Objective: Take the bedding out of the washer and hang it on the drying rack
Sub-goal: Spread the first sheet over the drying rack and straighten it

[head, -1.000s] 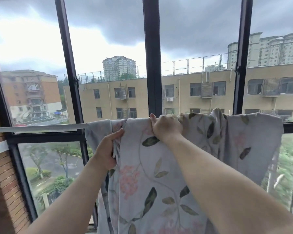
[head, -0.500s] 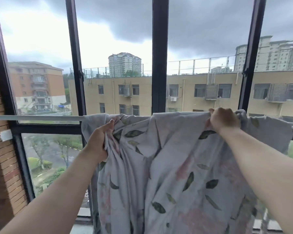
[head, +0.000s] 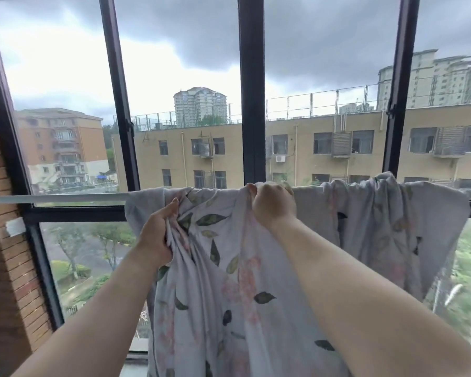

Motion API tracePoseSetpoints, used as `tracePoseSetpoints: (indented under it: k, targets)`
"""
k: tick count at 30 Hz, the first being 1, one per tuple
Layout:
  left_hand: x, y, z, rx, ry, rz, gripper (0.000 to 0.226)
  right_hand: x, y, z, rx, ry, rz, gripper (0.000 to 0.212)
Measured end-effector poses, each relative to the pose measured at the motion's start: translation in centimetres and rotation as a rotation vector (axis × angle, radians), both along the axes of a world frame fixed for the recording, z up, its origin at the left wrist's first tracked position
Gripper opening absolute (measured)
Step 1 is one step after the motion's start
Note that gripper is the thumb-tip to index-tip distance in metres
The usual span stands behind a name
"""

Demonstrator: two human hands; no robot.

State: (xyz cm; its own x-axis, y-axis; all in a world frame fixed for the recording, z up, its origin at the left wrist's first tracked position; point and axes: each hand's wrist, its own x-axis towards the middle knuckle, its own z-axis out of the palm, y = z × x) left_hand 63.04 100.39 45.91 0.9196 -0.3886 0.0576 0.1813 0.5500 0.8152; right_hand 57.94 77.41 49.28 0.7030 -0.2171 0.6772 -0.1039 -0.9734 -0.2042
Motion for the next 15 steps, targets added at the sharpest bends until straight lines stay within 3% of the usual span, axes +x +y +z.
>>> tracePoseSetpoints:
  k: [7, 12, 15]
  targets:
    - [0.1, 0.5, 0.3, 0.024, -0.011, 0.033, 0.043, -1.6, -5.6, 0.8, 0.100, -0.082, -0.111, 0.047]
    - [0.1, 0.6, 0.2, 0.054, 0.031, 0.017, 0.052, -2.5, -4.6, 2.4, 0.276, -0.021, -0.213, 0.020]
    - [0.1, 0.8, -0.1, 0.041, 0.022, 0.037, 0.050, -1.2, -1.2, 3.5, 0.205, -0.112, -0.092, 0.018]
